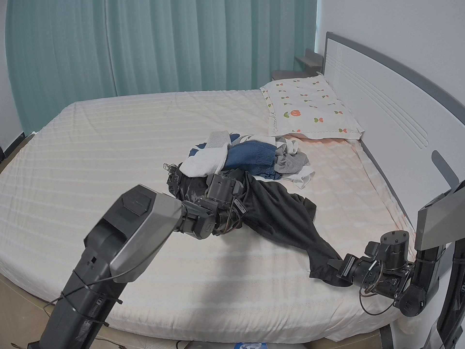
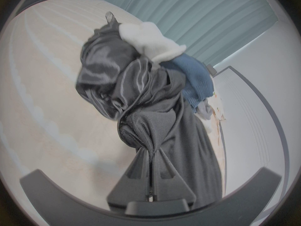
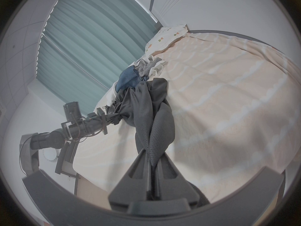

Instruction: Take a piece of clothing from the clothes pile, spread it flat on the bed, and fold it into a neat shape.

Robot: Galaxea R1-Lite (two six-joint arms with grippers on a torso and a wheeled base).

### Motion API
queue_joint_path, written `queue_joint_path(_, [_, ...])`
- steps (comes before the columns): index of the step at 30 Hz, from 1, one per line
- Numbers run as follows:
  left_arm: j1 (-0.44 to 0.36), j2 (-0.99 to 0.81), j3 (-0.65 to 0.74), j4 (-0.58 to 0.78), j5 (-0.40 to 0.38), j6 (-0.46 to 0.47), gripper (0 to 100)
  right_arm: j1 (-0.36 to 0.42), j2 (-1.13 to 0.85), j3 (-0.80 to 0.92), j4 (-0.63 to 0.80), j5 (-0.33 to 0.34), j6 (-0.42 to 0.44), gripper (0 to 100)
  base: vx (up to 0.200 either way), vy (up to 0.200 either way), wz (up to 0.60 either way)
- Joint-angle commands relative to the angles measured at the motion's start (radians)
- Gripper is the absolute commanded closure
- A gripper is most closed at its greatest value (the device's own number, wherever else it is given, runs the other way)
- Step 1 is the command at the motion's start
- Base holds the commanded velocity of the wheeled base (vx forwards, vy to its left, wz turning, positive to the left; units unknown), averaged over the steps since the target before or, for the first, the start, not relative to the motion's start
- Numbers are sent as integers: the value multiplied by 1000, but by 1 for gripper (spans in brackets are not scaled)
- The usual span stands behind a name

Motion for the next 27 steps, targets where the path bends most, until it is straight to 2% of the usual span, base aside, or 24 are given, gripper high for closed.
queue_joint_path(1, [44, -286, 234, -54, -21, -22, 100, -1, -3, -91, -13, 1, -6, 100, 0, 0, 0])
queue_joint_path(4, [61, -363, 312, -109, -28, -21, 100, -9, -3, -160, -13, 1, -9, 100, 0, 0, 0])
queue_joint_path(5, [81, -453, 407, -166, -28, -11, 100, -21, -6, -242, -11, -2, -17, 100, 0, 0, 0])
queue_joint_path(6, [90, -488, 444, -182, -28, -4, 100, -29, -14, -272, -11, -2, -29, 100, 0, 0, 0])
queue_joint_path(9, [108, -554, 510, -196, -28, 12, 100, -46, -46, -332, -9, 0, -72, 100, 0, 0, 0])
queue_joint_path(11, [134, -677, 622, -209, -35, 33, 100, -69, -132, -440, 9, 4, -118, 100, 0, 0, 0])
queue_joint_path(13, [134, -677, 622, -209, -35, 33, 100, -69, -132, -440, 9, 4, -118, 100, 0, 0, 0])
queue_joint_path(14, [147, -777, 723, -265, -84, 36, 100, -73, -226, -510, 86, 23, -125, 100, 0, 0, 0])
queue_joint_path(15, [151, -812, 768, -293, -113, 36, 100, -72, -253, -527, 112, 34, -125, 100, 0, 0, 0])
queue_joint_path(16, [151, -817, 774, -296, -116, 36, 100, -70, -258, -530, 115, 35, -125, 100, 0, 0, 0])
queue_joint_path(17, [156, -870, 855, -345, -147, 42, 100, -66, -288, -532, 124, 60, -125, 100, 0, 0, 0])
queue_joint_path(21, [156, -901, 984, -445, -156, 50, 100, -32, -275, -479, 130, 92, -127, 100, 0, 0, 0])
queue_joint_path(27, [143, -896, 1188, -569, -159, 45, 100, 23, -155, -360, -5, 100, -115, 100, 0, 0, 0])
